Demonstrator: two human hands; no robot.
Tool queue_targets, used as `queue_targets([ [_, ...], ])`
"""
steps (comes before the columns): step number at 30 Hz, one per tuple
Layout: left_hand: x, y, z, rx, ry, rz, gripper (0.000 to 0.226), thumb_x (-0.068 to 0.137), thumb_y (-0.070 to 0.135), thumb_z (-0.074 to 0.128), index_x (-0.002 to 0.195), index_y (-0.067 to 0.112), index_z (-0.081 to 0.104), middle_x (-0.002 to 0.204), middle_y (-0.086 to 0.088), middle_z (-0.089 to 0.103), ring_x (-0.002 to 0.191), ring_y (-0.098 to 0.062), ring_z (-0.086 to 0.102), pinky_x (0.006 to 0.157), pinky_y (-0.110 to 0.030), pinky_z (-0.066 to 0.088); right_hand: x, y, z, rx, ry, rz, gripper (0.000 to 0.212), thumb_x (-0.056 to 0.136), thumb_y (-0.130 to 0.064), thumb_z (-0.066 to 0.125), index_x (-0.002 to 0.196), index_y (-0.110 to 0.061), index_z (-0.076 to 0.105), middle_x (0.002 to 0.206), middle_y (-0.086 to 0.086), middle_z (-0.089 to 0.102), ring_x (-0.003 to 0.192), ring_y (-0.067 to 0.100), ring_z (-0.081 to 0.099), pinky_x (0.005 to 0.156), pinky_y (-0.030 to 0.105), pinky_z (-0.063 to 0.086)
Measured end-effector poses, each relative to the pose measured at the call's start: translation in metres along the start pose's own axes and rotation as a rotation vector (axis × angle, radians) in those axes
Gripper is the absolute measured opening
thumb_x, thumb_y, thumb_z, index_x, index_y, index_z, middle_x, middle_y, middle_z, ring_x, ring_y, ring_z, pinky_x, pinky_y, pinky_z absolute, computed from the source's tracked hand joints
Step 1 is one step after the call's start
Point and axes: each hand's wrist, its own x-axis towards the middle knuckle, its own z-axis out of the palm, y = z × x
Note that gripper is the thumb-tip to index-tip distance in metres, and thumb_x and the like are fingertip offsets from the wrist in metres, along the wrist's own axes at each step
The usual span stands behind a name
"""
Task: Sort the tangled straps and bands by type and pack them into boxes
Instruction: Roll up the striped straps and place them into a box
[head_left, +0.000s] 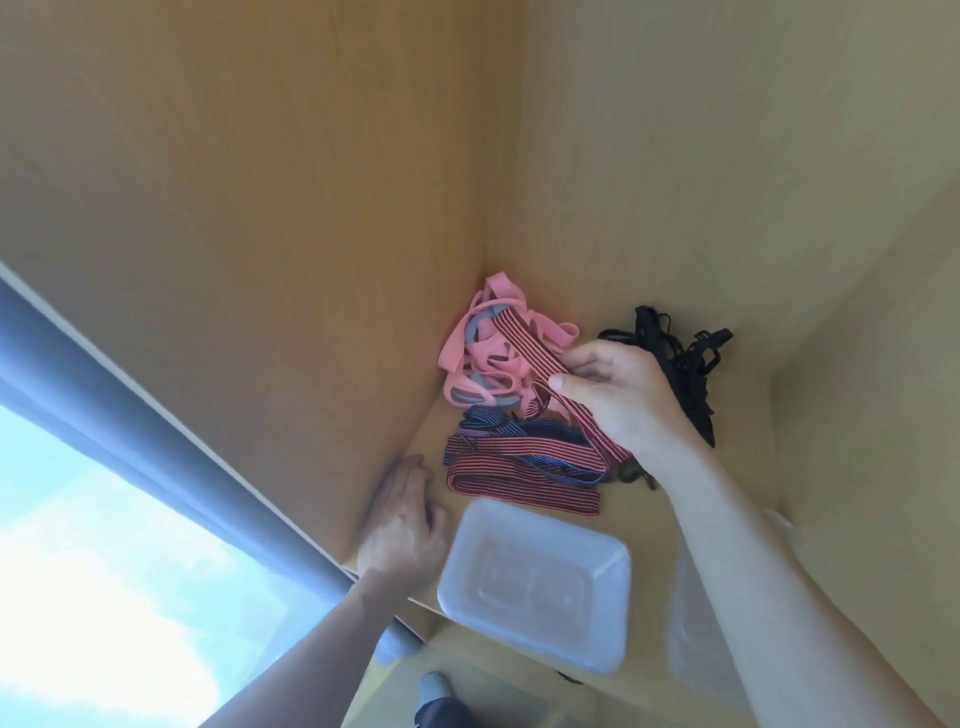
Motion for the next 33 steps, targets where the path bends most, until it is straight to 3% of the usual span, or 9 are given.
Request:
queue_targets([
  [6,0.004,-0.002,-0.003,-0.127,-0.081,-0.166,0.042,0.078,0.02,0.051,0.119,0.014,0.058,0.137,0.002,0.056,0.123,-0.02,0.052,0.1,-0.031,0.044,-0.032,-0.022,-0.038,0.233,0.015,0.007,0.019,0.086,0.001,0.073,0.096,-0.015,0.074,0.089,0.006,0.077,0.08,0.019,0.074,0.07,0.025,0.058],
  [10,0.025,0.011,-0.029,-0.414,-0.113,-0.423,0.038,0.075,0.013,0.051,0.11,0.021,0.062,0.114,0.003,0.067,0.111,-0.022,0.062,0.092,-0.032,0.047,-0.045,-0.033,-0.058,0.349,0.055,-0.02,0.014,0.089,0.001,0.069,0.093,-0.012,0.072,0.083,0.003,0.076,0.074,0.013,0.071,0.062,0.018,0.053],
  [15,0.038,0.077,-0.068,-0.542,0.001,-0.303,0.027,0.067,0.032,0.051,0.089,0.026,0.065,0.085,0.007,0.072,0.084,-0.008,0.067,0.071,-0.026,0.049,-0.049,-0.055,-0.068,0.556,0.101,-0.02,0.012,0.09,0.005,0.064,0.093,-0.006,0.067,0.081,0.005,0.074,0.07,0.015,0.07,0.058,0.022,0.055],
  [18,0.042,0.122,-0.08,-0.625,-0.152,-0.284,0.015,0.081,0.016,0.054,0.085,0.013,0.068,0.065,-0.001,0.071,0.059,-0.02,0.065,0.06,-0.028,0.05,-0.05,-0.071,-0.072,0.625,0.105,-0.046,0.012,0.092,0.005,0.062,0.099,-0.004,0.065,0.083,0.005,0.074,0.073,0.014,0.071,0.063,0.023,0.056],
  [21,0.038,0.159,-0.085,-0.616,-0.461,-0.338,0.033,0.099,0.021,0.044,0.089,0.005,0.071,0.058,-0.01,0.067,0.039,-0.02,0.052,0.041,-0.021,0.036,-0.052,-0.091,-0.077,0.654,0.092,-0.091,0.012,0.094,0.004,0.059,0.102,-0.004,0.064,0.086,0.008,0.072,0.078,0.02,0.069,0.067,0.029,0.058],
  [24,0.031,0.188,-0.084,-0.849,-0.704,-0.477,0.068,0.105,0.051,0.024,0.104,0.004,0.073,0.079,-0.019,0.074,0.046,-0.024,0.057,0.047,-0.024,0.038,-0.062,-0.106,-0.082,0.714,0.072,-0.128,0.012,0.096,0.003,0.056,0.105,-0.001,0.062,0.092,0.015,0.068,0.085,0.029,0.067,0.072,0.036,0.059],
  [26,0.03,0.204,-0.081,-1.176,-0.758,-0.59,0.075,0.103,0.06,0.023,0.119,-0.001,0.065,0.103,-0.022,0.075,0.072,-0.028,0.073,0.056,-0.029,0.047,-0.071,-0.112,-0.085,0.752,0.068,-0.15,0.011,0.096,0.003,0.055,0.104,-0.001,0.061,0.093,0.016,0.066,0.089,0.032,0.064,0.073,0.039,0.057],
  [29,0.031,0.228,-0.077,-1.677,-0.68,-0.724,0.073,0.103,0.057,0.036,0.136,-0.007,0.045,0.119,-0.025,0.07,0.106,-0.032,0.072,0.073,-0.034,0.059,-0.088,-0.116,-0.09,0.792,0.08,-0.179,0.011,0.096,0.003,0.052,0.099,-0.002,0.061,0.092,0.018,0.065,0.089,0.032,0.063,0.078,0.043,0.055],
  [33,0.042,0.255,-0.079,-1.93,-0.534,-0.707,0.059,0.098,0.038,0.055,0.137,-0.004,0.045,0.119,-0.023,0.068,0.1,-0.035,0.072,0.099,-0.042,0.053,-0.111,-0.116,-0.093,0.842,0.095,-0.178,0.012,0.093,0.005,0.049,0.096,0.0,0.059,0.087,0.019,0.066,0.081,0.032,0.066,0.074,0.041,0.058],
])
